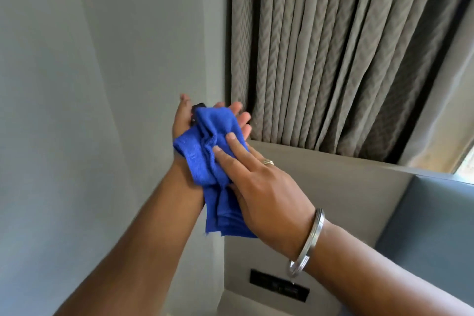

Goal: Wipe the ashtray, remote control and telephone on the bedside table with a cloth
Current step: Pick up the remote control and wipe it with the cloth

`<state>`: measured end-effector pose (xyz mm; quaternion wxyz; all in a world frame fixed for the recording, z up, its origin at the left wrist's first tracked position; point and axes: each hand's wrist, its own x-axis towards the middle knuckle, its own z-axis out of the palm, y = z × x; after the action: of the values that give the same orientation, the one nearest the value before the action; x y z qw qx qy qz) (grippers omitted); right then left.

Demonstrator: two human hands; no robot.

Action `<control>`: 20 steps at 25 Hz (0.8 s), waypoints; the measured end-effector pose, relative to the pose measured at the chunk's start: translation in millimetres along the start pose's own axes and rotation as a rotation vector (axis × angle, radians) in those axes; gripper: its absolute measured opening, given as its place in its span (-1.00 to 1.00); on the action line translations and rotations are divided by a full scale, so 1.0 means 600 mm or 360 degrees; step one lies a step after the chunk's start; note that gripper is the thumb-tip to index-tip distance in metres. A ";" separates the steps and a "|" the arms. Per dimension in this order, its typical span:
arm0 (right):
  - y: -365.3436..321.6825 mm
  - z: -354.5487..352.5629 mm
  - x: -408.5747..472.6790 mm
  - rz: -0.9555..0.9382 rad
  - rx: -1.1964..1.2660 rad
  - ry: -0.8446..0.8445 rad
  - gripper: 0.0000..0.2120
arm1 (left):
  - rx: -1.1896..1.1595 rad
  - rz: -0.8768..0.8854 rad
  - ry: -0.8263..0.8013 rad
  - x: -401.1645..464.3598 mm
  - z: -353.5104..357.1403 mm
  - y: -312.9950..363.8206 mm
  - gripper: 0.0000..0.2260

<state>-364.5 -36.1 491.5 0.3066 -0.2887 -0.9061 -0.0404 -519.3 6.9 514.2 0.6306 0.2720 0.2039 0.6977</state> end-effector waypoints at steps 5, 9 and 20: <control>0.042 -0.003 -0.028 -0.0075 -0.0143 -0.0367 -0.23 | -0.0228 0.0062 0.0259 0.027 -0.012 -0.001 -0.50; 0.073 -0.018 -0.045 0.0157 -0.0010 -0.0230 -0.46 | -0.0129 0.0105 0.0269 0.045 -0.026 0.002 -0.44; 0.043 -0.015 0.024 0.0035 0.0039 -0.0005 -0.44 | 0.0190 -0.0099 -0.0265 0.030 0.011 0.010 -0.31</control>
<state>-354.8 -10.0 504.2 0.3093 -0.2950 -0.9037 -0.0254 -520.8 23.6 525.1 0.6494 0.3597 0.2004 0.6393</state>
